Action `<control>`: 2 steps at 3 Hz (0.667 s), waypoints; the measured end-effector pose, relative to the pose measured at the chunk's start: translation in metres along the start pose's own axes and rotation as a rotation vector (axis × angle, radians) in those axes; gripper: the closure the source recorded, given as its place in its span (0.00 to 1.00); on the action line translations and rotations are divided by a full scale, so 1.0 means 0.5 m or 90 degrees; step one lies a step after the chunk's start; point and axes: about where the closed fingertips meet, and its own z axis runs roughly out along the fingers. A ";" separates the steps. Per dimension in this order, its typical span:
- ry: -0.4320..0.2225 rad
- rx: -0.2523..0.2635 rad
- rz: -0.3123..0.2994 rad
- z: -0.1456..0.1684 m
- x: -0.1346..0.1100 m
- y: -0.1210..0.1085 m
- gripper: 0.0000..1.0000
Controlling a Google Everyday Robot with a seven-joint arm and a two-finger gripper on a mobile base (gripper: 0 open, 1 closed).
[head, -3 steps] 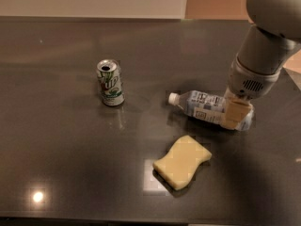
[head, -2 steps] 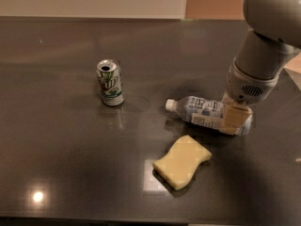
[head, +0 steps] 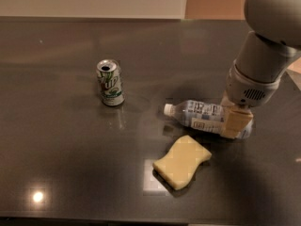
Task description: Move blue plastic bottle near sponge
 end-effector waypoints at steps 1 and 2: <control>-0.001 0.003 0.000 0.001 -0.002 -0.002 0.14; -0.002 0.005 0.000 0.002 -0.003 -0.003 0.00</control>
Offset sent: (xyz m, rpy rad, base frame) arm 0.0010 0.0005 -0.0004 0.0004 -0.0039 -0.0001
